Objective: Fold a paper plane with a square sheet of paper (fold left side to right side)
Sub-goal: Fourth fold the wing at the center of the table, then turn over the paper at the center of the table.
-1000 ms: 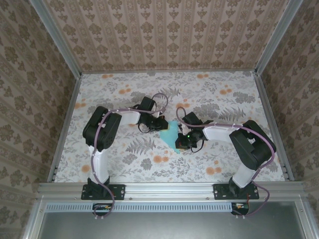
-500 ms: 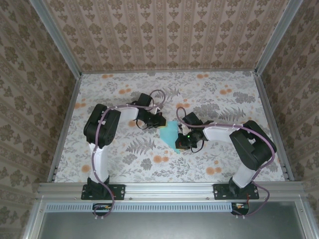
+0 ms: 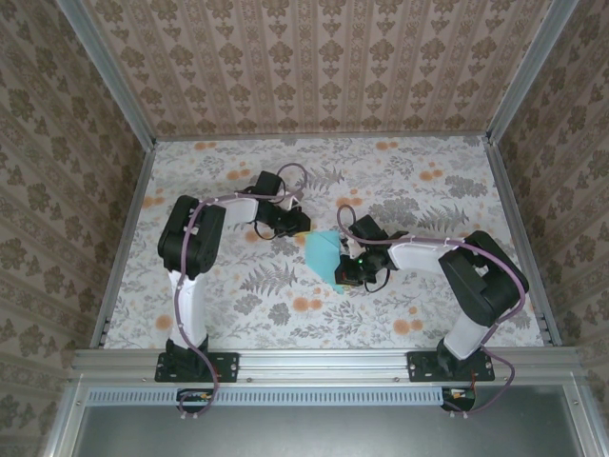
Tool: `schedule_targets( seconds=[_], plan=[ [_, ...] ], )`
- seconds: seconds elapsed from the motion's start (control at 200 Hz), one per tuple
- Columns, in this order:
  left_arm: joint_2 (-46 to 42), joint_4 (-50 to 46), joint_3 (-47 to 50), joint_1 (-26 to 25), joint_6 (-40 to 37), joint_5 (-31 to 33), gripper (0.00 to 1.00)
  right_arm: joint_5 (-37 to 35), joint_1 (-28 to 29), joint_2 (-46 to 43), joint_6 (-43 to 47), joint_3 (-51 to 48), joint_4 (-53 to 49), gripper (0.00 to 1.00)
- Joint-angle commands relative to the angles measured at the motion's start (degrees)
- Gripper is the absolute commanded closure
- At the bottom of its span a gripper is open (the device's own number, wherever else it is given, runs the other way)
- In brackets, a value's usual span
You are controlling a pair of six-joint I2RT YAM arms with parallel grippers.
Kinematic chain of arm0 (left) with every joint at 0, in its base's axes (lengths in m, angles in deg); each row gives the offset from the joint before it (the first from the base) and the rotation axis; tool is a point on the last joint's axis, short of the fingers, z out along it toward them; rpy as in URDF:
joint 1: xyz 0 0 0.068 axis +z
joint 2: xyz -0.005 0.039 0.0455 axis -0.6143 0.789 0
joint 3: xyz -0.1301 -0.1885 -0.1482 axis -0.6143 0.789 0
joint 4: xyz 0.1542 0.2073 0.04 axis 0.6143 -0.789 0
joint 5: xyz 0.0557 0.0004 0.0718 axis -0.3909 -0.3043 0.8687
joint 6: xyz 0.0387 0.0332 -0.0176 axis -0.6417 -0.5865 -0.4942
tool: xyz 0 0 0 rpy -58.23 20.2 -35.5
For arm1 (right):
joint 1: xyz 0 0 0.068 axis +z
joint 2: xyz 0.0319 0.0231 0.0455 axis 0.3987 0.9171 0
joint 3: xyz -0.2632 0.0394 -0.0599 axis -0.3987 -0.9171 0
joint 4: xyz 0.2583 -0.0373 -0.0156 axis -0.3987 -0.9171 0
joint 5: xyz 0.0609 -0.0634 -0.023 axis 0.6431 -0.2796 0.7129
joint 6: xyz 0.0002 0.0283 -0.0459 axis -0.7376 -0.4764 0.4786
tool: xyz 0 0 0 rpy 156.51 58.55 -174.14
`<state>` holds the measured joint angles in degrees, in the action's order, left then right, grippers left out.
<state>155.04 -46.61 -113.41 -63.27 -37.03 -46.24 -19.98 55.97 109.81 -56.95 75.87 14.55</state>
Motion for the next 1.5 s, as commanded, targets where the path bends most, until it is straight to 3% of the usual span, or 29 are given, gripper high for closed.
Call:
schedule_targets(
  seconds=[0.0, 0.1, 0.23, 0.54, 0.835, 1.185, 1.345, 1.495],
  plan=[
    [-0.83, -0.29, -0.37, 3.25, -2.85, 8.08, 0.82, -3.16, 0.57, 1.28, -1.78, -3.77, -4.36, 0.99],
    [-4.42, -0.28, 0.93, 3.65, -2.71, 8.54, 0.76, -3.07, 0.45, -1.17, -2.98, -3.79, -0.72, 0.94],
    [-10.26, 0.14, 4.22, 3.87, -2.04, 9.87, 0.68, -4.85, 0.49, -6.14, -3.52, -3.62, 3.38, 0.8],
    [-20.04, 7.41, 17.3, 1.83, 6.72, 8.09, 0.54, -14.24, -0.47, -13.83, 3.0, -1.97, -0.04, 0.47],
    [-18.24, 17.77, 22.59, -4.89, 15.49, 5.79, 0.52, -15.97, -1.0, -15.73, 6.22, -1.95, 1.61, 0.43],
    [-14.66, 16.33, 19.41, -7.33, 15.97, 6.14, 0.52, -13.0, -1.27, -10.51, 8.24, 0.72, 3.22, 0.42],
    [-14.62, 15.66, 19.14, -7.59, 15.98, 6.6, 0.51, -12.02, -1.78, -5.66, 9.93, 4.29, 4.68, 0.46],
    [-14.27, 15.44, 18.73, -7.86, 16.07, 6.62, 0.5, -11.6, -2.23, -1.81, 10.38, 6.91, 5.36, 0.55]
  ],
)
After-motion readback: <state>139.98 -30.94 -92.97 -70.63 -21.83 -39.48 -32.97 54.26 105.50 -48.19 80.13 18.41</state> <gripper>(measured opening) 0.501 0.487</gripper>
